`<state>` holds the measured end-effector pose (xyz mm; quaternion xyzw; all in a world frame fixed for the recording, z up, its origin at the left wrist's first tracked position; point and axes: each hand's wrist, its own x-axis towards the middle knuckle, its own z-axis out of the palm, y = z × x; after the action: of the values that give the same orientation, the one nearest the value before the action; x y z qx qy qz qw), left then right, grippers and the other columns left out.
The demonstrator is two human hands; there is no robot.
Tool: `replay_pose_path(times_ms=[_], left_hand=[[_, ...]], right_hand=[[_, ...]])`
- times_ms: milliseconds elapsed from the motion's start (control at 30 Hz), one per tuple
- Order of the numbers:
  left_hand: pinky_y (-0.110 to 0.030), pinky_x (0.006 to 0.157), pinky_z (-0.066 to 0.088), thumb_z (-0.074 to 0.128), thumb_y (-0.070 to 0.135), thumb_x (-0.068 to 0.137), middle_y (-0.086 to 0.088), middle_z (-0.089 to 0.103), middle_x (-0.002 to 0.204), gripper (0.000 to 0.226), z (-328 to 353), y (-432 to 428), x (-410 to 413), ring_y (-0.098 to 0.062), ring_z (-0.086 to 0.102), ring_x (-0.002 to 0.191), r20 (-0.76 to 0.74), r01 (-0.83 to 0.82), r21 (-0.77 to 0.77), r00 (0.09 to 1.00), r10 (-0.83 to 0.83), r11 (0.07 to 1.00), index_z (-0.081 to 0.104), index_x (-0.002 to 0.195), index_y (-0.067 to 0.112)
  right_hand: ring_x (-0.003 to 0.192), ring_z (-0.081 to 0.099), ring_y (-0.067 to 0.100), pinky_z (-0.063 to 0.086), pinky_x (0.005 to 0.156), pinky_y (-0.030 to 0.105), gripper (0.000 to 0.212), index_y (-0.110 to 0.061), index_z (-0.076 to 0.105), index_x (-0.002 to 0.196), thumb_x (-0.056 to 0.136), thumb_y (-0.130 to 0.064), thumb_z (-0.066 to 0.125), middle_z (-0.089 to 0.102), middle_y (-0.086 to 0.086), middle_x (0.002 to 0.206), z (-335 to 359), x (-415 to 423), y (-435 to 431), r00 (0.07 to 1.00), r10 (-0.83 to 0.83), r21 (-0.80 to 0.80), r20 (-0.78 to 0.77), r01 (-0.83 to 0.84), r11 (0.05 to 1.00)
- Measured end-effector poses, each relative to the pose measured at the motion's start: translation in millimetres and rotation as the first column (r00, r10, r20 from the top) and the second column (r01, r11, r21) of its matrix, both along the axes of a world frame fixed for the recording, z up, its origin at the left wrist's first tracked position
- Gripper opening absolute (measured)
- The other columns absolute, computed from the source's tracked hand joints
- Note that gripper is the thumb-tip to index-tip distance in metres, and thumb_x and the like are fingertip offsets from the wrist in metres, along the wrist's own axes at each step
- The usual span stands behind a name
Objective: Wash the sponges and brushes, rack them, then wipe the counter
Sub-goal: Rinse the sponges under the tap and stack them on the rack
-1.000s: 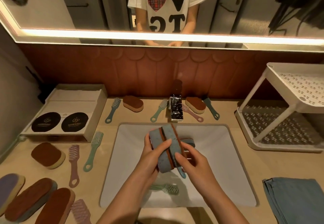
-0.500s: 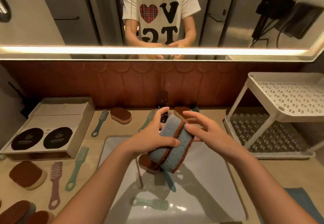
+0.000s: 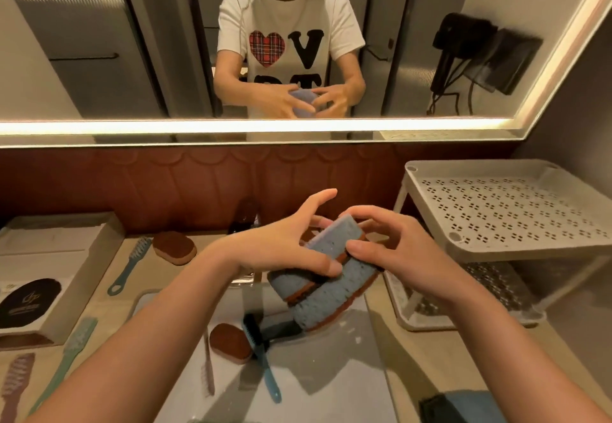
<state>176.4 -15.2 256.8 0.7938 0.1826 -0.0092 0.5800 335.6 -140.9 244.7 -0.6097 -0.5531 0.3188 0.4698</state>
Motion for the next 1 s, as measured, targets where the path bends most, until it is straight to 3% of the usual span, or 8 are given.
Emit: replay_pose_path(times_ms=[133, 233, 333, 400, 500, 667, 800, 1000], left_hand=[[-0.016, 0.080, 0.051, 0.057, 0.065, 0.056, 0.017, 0.031, 0.138, 0.092, 9, -7, 31, 0.002, 0.046, 0.115, 0.093, -0.100, 0.030, 0.991, 0.097, 0.995, 0.019, 0.138, 0.049], [-0.011, 0.083, 0.048, 0.063, 0.067, 0.055, 0.024, 0.035, 0.136, 0.083, 4, -15, 48, 0.005, 0.046, 0.119, 0.262, -0.208, 0.127, 0.950, 0.170, 0.970, 0.031, 0.129, 0.050], [-0.016, 0.094, 0.044, 0.072, 0.061, 0.058, 0.027, 0.032, 0.137, 0.087, -2, -27, 70, 0.012, 0.035, 0.125, 0.347, -0.253, 0.289, 0.926, 0.146, 0.923, 0.029, 0.132, 0.047], [-0.017, 0.092, 0.044, 0.074, 0.058, 0.061, 0.028, 0.030, 0.134, 0.087, -3, -33, 87, 0.013, 0.030, 0.125, 0.360, -0.272, 0.423, 0.926, 0.115, 0.864, 0.028, 0.134, 0.044], [-0.013, 0.100, 0.032, 0.066, 0.062, 0.062, 0.018, 0.039, 0.125, 0.078, -2, -35, 117, 0.004, 0.036, 0.119, 0.422, -0.369, 0.559, 0.897, 0.128, 0.742, 0.032, 0.129, 0.040], [-0.025, 0.097, 0.039, 0.077, 0.042, 0.068, 0.012, 0.050, 0.120, 0.068, 4, -27, 167, -0.005, 0.046, 0.112, 0.435, -0.400, 0.578, 0.889, 0.147, 0.712, 0.045, 0.126, 0.026], [-0.012, 0.082, 0.038, 0.078, 0.035, 0.069, 0.004, 0.056, 0.121, 0.064, 6, -18, 203, -0.006, 0.049, 0.107, 0.417, -0.383, 0.588, 0.898, 0.139, 0.712, 0.048, 0.124, 0.017], [-0.029, 0.096, 0.045, 0.076, 0.028, 0.073, -0.002, 0.053, 0.124, 0.063, -6, -6, 237, -0.015, 0.050, 0.115, 0.320, -0.337, 0.480, 0.927, 0.196, 0.810, 0.043, 0.126, 0.015]], right_hand=[[0.099, 0.060, 0.000, 0.054, 0.077, 0.024, 0.042, -0.034, 0.063, 0.108, 0.069, -0.046, 0.073, 0.065, -0.015, 0.100, 12, 40, -13, 0.992, -0.128, 0.051, 0.013, 0.127, 0.991], [0.104, 0.058, 0.007, 0.057, 0.079, 0.032, 0.053, -0.034, 0.062, 0.112, 0.062, -0.050, 0.066, 0.062, -0.005, 0.106, 16, 67, -19, 0.958, -0.278, 0.030, -0.076, 0.281, 0.959], [0.100, 0.062, 0.014, 0.056, 0.068, 0.026, 0.055, -0.031, 0.060, 0.116, 0.063, -0.046, 0.066, 0.063, 0.004, 0.107, 21, 97, -26, 0.901, -0.370, 0.001, -0.228, 0.380, 0.925], [0.093, 0.065, 0.014, 0.056, 0.066, 0.025, 0.051, -0.024, 0.059, 0.119, 0.070, -0.037, 0.067, 0.065, 0.004, 0.101, 25, 115, -29, 0.862, -0.394, -0.014, -0.318, 0.411, 0.911], [0.090, 0.067, 0.016, 0.059, 0.068, 0.029, 0.041, -0.022, 0.059, 0.119, 0.080, -0.030, 0.066, 0.066, 0.003, 0.097, 24, 137, -31, 0.826, -0.425, -0.050, -0.370, 0.439, 0.897], [0.093, 0.066, 0.017, 0.057, 0.065, 0.028, 0.038, -0.021, 0.058, 0.120, 0.084, -0.032, 0.063, 0.065, 0.007, 0.105, 24, 173, -28, 0.780, -0.471, -0.111, -0.411, 0.470, 0.876], [0.094, 0.064, 0.017, 0.058, 0.064, 0.027, 0.035, -0.019, 0.058, 0.117, 0.087, -0.036, 0.060, 0.062, 0.007, 0.108, 19, 199, -22, 0.777, -0.504, -0.142, -0.378, 0.489, 0.861], [0.097, 0.061, 0.020, 0.053, 0.052, 0.022, 0.036, -0.018, 0.055, 0.116, 0.088, -0.040, 0.057, 0.060, 0.009, 0.112, 14, 230, -7, 0.792, -0.555, -0.230, -0.256, 0.508, 0.830]])
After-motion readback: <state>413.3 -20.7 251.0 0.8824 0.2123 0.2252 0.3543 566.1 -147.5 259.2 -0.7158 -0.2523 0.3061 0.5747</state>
